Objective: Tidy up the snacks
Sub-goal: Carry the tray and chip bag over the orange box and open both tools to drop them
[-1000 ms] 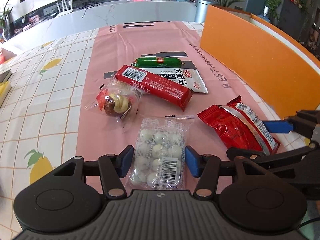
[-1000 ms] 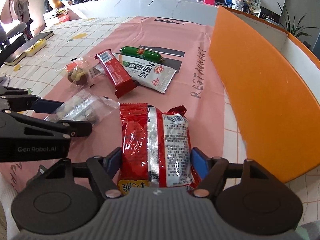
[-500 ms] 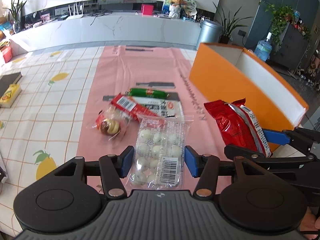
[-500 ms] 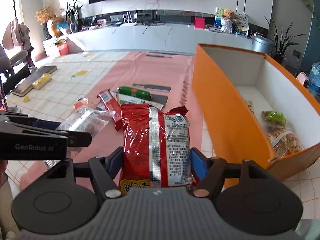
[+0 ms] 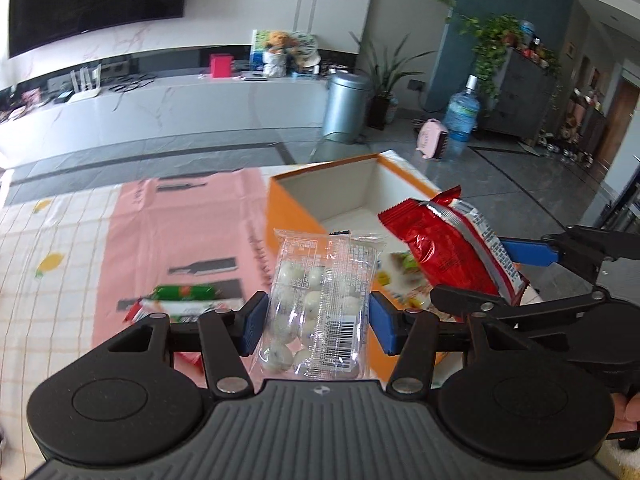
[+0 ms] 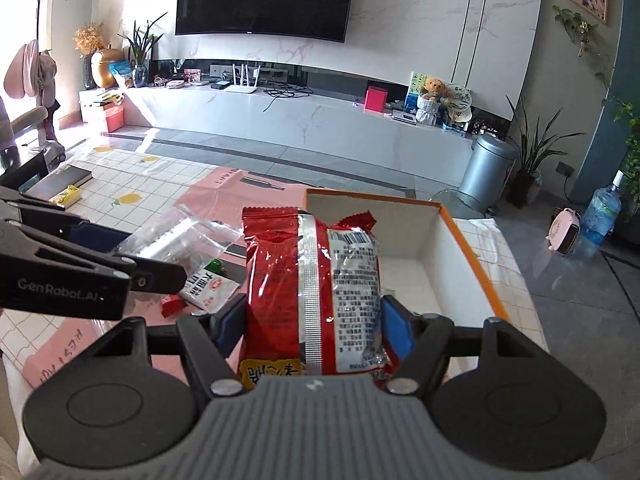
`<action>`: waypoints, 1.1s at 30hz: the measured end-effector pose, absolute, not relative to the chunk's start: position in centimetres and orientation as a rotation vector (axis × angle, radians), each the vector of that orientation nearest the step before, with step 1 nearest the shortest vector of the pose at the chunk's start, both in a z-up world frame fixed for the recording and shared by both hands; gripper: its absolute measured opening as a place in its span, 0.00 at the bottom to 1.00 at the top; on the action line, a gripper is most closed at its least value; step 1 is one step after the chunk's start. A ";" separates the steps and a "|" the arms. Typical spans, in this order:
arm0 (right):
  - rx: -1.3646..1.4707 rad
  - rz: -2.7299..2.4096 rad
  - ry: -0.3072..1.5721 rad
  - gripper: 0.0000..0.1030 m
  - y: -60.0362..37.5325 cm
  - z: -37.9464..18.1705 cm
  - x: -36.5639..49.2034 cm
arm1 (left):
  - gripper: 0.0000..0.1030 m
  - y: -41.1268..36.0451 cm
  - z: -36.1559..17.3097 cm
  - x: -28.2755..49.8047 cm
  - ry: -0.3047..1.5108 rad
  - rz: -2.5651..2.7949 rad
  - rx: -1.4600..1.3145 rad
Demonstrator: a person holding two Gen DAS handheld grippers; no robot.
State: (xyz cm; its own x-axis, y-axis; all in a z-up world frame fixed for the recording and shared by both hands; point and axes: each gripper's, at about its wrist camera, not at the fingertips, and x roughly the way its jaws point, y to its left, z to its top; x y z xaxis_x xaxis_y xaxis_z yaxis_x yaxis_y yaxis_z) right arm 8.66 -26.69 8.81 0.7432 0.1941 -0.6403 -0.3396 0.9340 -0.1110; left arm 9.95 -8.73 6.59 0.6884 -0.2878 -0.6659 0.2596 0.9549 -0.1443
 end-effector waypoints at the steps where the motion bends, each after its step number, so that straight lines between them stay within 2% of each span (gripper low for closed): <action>1: -0.235 0.283 0.677 0.66 -27.4 9.0 9.0 | 0.60 -9.4 6.7 10.6 0.751 -0.321 -0.029; 9: -0.256 0.233 0.734 0.66 -32.3 9.0 12.5 | 0.60 -14.7 6.3 15.5 0.790 -0.425 0.055; 18: -0.257 0.227 0.871 0.66 -35.1 5.3 18.5 | 0.60 -18.3 2.9 20.4 0.851 -0.492 0.242; 33: -0.351 0.346 1.034 0.66 -33.1 -0.9 26.4 | 0.60 -21.2 -2.3 25.6 0.923 -0.554 0.521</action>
State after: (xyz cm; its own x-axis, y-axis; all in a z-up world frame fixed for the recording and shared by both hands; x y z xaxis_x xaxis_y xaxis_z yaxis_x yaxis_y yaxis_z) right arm 26.36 -33.12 -0.95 0.4677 0.1121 -0.8768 -0.4376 0.8912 -0.1195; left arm 25.64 -21.16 -2.32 0.4860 -0.2182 -0.8463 0.6444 0.7436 0.1783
